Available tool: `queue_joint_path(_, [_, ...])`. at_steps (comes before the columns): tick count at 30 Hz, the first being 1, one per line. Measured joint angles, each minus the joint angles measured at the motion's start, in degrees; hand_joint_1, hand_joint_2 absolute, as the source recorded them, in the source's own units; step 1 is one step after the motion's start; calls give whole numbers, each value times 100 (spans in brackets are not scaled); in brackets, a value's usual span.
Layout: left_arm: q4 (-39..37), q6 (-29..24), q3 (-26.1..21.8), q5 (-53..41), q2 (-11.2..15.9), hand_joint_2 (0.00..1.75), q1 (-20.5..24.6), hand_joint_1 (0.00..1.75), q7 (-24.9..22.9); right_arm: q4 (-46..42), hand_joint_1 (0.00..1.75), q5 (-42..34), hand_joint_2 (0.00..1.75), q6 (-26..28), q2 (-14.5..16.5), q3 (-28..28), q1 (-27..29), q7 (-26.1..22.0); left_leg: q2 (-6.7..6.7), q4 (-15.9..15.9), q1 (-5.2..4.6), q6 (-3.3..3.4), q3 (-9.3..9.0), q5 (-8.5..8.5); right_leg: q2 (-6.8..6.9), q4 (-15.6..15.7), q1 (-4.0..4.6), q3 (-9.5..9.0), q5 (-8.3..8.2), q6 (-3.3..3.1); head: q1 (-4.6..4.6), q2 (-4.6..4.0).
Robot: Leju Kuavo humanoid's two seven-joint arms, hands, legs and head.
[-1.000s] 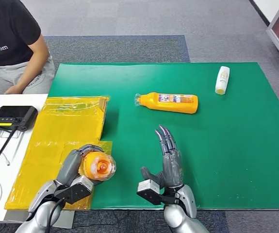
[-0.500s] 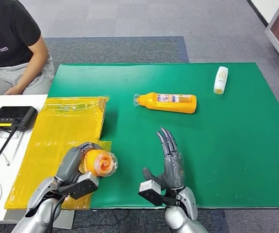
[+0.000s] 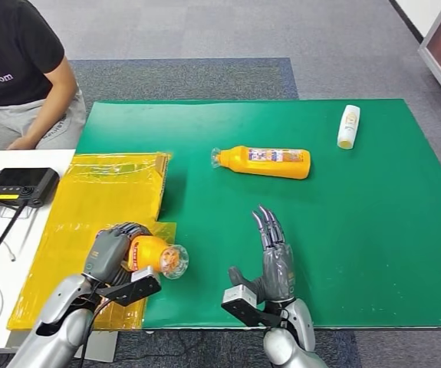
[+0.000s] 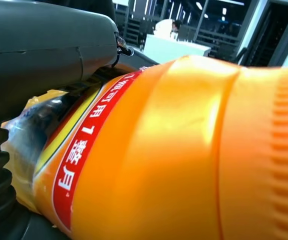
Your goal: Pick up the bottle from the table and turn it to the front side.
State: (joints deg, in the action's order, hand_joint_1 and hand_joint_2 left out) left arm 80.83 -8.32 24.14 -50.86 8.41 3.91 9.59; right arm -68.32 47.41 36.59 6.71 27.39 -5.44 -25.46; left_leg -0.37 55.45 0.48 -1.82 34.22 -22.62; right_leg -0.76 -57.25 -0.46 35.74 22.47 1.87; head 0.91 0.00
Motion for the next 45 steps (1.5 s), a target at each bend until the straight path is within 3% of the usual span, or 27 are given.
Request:
queue_joint_path(7, [-211,-4,4,104,-27,175,131,175,45,65,0,34,0,-4,2,-11,-7,-13,0,0,0,0,0,-1,0,0,0,0,1,0,-1,0])
queue_joint_path(11, [-333,-27,2,110,-63,175,213,175,31,115,0,37,175,-4,4,-11,-10,-25,0,0,0,0,-1,0,0,0,0,-1,0,0,0,0])
queue_joint_path(43, [-1200,-111,-179,294,-490,175,745,172,-137,334,0,-90,175,-29,4,-11,-158,-164,-1,-3,0,0,-39,6,2,-1,0,-42,-6,-3,0,0])
queue_joint_path(45, [-1248,-125,-214,330,-515,175,782,122,-138,358,0,-130,175,-44,4,-11,-179,-185,-1,-4,0,0,-43,6,2,-1,0,-47,-6,-3,0,0])
